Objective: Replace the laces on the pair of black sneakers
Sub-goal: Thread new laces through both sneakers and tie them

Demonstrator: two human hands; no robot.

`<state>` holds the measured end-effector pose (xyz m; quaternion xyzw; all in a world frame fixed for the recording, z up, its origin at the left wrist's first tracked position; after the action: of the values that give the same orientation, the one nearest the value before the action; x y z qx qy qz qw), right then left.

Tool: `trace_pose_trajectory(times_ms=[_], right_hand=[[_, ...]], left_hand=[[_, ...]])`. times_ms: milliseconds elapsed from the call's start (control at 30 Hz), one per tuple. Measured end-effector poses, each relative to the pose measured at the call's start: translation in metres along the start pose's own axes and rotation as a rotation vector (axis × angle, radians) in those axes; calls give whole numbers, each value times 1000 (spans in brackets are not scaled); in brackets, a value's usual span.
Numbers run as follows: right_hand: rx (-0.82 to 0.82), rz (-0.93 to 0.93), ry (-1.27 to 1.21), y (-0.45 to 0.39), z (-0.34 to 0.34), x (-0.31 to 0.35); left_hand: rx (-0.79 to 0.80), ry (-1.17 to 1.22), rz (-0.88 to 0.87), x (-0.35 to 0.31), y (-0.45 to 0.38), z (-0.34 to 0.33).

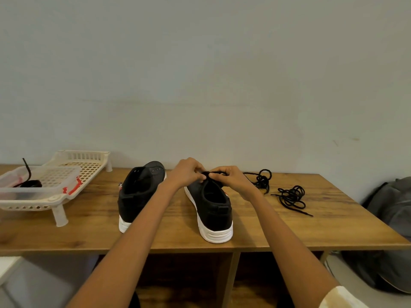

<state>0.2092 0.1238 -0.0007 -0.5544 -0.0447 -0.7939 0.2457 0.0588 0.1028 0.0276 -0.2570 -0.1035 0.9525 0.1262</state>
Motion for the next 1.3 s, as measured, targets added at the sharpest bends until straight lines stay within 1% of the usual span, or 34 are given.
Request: trace_pose_trajectory(times_ms=[100, 200, 300, 367, 433, 567, 633, 733, 833, 900, 933, 1000, 1100, 1167, 1200, 1233, 1300], right_hand=[[-9, 23, 66, -2, -1, 5], [-90, 71, 194, -6, -3, 8], [-210, 127, 298, -7, -7, 10], [-270, 154, 360, -5, -9, 13], [-290, 180, 414, -5, -10, 16], [-292, 202, 413, -4, -10, 16], [-305, 192, 398, -4, -9, 16], [-319, 183, 398, -4, -9, 16], [-308, 188, 380, -5, -9, 13], [-289, 199, 349, -6, -8, 12], [-280, 206, 332, -6, -8, 11], [-259, 215, 296, -7, -6, 11], [-218, 200, 249, -8, -5, 9], [-178, 187, 233, -8, -6, 8], [-157, 188, 237, -8, -6, 7], [-143, 191, 250, -8, -5, 6], [-129, 190, 257, -7, -5, 6]], left_hand=[[-60, 1, 41, 2, 0, 0], [-101, 12, 41, 3, 0, 0], [-24, 60, 23, 8, -1, 1], [39, 261, 58, 11, 2, 1], [45, 457, 138, 16, 5, -1], [72, 629, 268, 24, 6, -15], [92, 778, 325, 23, 7, -21], [146, 926, 324, 17, 8, -25], [155, 963, 362, 22, 9, -26], [120, 939, 404, 25, 9, -26], [80, 896, 424, 27, 9, -26], [-52, 824, 444, 30, 5, -22], [-286, 868, 462, 35, 2, -14], [-357, 877, 466, 37, 3, -10], [-343, 863, 458, 36, 3, -9], [-291, 832, 444, 34, 3, -9], [-111, 732, 399, 26, 5, -11]])
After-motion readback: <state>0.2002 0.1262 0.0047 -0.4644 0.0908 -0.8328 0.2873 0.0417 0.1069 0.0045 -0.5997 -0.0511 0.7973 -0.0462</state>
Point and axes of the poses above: each hand's wrist, its own y-axis away from the middle knuckle, its own z-axis out of the back of the hand, x = y × z, the point moved 5 cm from there along -y, towards the middle knuckle, and after that the axes turned 3 degrees about -y, right-handed, at the moved point
